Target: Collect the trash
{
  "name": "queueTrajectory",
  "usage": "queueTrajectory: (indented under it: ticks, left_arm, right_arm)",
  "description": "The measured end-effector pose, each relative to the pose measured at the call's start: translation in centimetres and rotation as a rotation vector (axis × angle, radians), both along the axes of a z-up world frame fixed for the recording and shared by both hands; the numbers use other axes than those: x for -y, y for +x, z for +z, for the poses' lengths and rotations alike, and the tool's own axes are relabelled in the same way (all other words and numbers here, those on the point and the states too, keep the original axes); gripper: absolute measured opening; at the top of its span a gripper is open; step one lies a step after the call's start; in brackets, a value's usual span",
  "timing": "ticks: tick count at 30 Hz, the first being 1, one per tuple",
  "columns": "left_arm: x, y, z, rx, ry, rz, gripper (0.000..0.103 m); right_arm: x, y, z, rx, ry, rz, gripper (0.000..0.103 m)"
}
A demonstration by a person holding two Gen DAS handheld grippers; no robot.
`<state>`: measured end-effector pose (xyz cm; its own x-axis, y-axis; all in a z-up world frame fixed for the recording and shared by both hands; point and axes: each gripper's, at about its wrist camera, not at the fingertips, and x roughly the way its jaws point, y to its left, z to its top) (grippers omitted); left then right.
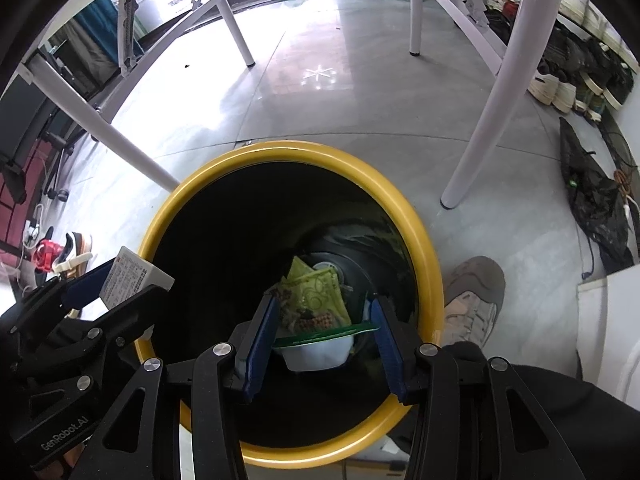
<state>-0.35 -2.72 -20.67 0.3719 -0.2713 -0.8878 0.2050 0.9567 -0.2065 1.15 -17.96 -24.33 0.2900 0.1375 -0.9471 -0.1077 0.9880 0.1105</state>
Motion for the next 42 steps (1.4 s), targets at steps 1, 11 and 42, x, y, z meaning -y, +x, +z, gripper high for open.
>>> queueTrajectory:
  ticks: [1,11,42]
  left_arm:
    - [0.0,0.0,-0.1,-0.007,-0.004,-0.003,0.05]
    - [0.1,0.2,-0.4,-0.018,0.032,0.011,0.073]
    - [0.3,0.6,-0.7,0.009,0.138,0.078,0.093]
  right_arm:
    - [0.0,0.0,-0.1,-0.003,-0.012,0.002,0.047]
    - [0.6,-0.1,-0.2,0.001,-0.026,-0.032,0.068]
    - [1.4,-1.4,4.7,0.15,-0.012,-0.109,0.075]
